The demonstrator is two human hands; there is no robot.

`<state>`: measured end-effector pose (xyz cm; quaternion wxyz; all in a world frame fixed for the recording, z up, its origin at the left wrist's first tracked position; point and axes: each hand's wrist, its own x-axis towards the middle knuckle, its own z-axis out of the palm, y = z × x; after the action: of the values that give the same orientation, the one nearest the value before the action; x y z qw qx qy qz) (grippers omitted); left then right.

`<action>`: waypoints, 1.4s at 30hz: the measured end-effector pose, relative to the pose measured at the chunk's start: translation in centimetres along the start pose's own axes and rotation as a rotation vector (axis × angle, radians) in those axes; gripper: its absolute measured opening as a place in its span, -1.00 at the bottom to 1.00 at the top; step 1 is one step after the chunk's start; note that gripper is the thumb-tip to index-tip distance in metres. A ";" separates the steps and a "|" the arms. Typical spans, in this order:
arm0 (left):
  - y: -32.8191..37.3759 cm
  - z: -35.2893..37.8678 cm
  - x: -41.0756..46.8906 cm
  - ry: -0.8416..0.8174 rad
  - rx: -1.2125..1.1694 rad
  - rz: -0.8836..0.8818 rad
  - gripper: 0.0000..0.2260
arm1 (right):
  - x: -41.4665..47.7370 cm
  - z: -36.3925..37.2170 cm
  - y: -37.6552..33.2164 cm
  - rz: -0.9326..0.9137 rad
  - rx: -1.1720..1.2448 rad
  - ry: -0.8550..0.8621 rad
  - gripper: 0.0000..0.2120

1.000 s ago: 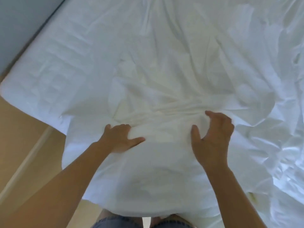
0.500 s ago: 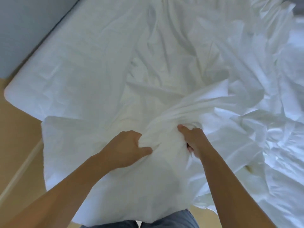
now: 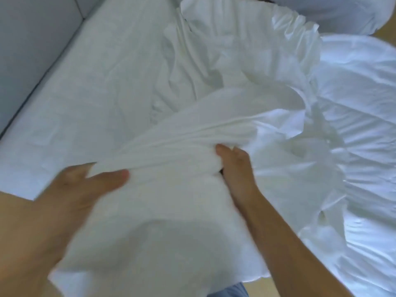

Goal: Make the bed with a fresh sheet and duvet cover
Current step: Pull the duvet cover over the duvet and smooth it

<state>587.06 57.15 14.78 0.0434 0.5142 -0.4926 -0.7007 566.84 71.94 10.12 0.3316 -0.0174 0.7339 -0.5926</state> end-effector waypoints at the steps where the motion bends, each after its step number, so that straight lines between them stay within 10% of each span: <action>1: 0.2 -2.7 -0.2 0.031 0.078 -0.027 -0.78 | -0.1 1.9 0.6 -0.013 0.008 -0.036 -0.86; 3: -0.6 -7.1 0.9 0.166 0.339 -0.050 -0.54 | 0.3 5.4 2.3 -0.030 -0.055 -0.058 -0.73; 7: -5.8 -7.3 5.2 0.413 0.848 0.074 -0.80 | 2.0 10.4 9.0 0.088 -0.531 -0.203 -0.62; 12: -12.5 -7.8 10.6 0.128 1.217 0.018 -0.71 | 4.4 12.2 12.1 0.378 -0.844 -0.260 -0.76; 17: -11.3 -7.5 14.2 -0.280 0.715 -0.173 -0.58 | 5.0 10.4 10.0 0.447 -0.637 0.082 -0.48; 22: -8.9 -3.5 18.7 -0.524 0.441 -0.255 -0.52 | 6.0 10.3 10.5 0.438 -0.658 0.156 -0.72; 28: -7.5 3.1 21.3 -0.484 0.636 -0.127 -0.12 | 2.4 4.4 7.8 0.311 -0.191 -0.021 -0.70; 34: -7.9 8.4 22.1 -0.008 0.693 -0.187 0.17 | 0.6 -1.3 8.2 0.405 -0.096 -0.118 -0.70; 39: -7.0 8.7 21.9 -0.027 0.559 -0.351 -0.75 | 1.9 -2.4 7.3 0.378 -0.932 -0.151 -0.65; 42: -5.5 7.7 19.9 -0.120 0.436 -0.280 -0.89 | 2.1 0.7 3.9 0.094 -1.157 0.063 -0.68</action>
<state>574.29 53.61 -2.87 -0.1950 0.5323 -0.5575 -0.6065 566.99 71.61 5.65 0.2720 -0.1454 0.9479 -0.0802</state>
